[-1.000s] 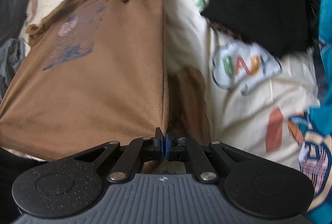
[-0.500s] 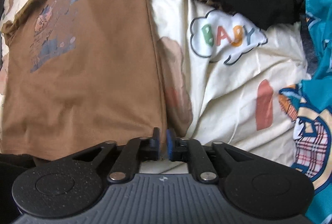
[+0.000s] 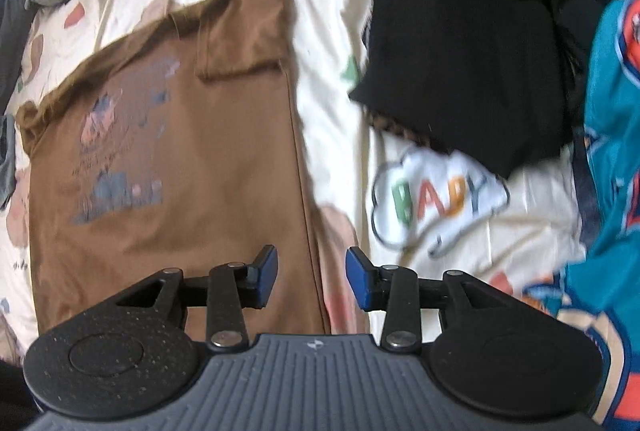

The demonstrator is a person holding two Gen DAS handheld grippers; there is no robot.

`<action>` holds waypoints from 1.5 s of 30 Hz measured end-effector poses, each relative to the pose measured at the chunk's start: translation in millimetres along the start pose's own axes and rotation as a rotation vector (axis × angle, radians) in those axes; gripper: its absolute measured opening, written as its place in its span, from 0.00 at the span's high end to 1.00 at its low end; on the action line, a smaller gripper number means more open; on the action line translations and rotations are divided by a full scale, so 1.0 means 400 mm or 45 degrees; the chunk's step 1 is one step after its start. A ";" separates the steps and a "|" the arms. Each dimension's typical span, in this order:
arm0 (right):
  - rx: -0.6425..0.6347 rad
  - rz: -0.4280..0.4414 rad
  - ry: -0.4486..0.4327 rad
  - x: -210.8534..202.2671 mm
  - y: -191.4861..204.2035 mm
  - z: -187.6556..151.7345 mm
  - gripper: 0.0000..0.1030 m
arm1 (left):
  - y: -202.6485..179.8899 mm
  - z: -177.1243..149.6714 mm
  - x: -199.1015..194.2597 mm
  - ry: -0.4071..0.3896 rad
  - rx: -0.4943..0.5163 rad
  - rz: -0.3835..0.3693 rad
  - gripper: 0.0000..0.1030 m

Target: Fold clothes

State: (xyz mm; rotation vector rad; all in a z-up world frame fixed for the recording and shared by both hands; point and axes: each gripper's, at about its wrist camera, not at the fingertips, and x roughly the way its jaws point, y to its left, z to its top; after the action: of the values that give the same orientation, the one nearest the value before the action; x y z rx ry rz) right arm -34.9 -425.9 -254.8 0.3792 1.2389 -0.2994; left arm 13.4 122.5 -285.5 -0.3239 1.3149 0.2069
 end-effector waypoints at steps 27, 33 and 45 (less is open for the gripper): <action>-0.154 0.004 -0.238 0.173 0.193 0.318 0.50 | -0.061 0.351 0.231 -0.155 0.133 0.055 0.42; -0.201 -0.006 -0.266 0.226 0.231 0.385 0.50 | -0.105 0.419 0.284 -0.202 0.180 0.042 0.39; -0.430 0.001 -0.311 0.396 0.342 0.414 0.48 | -0.188 0.487 0.384 -0.265 0.192 -0.023 0.38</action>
State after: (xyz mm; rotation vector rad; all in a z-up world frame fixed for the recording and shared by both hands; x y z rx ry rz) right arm 212.0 -377.6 -343.8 0.0492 1.0252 -0.1269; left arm 253.3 114.7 -383.1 -0.1807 1.1143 0.1219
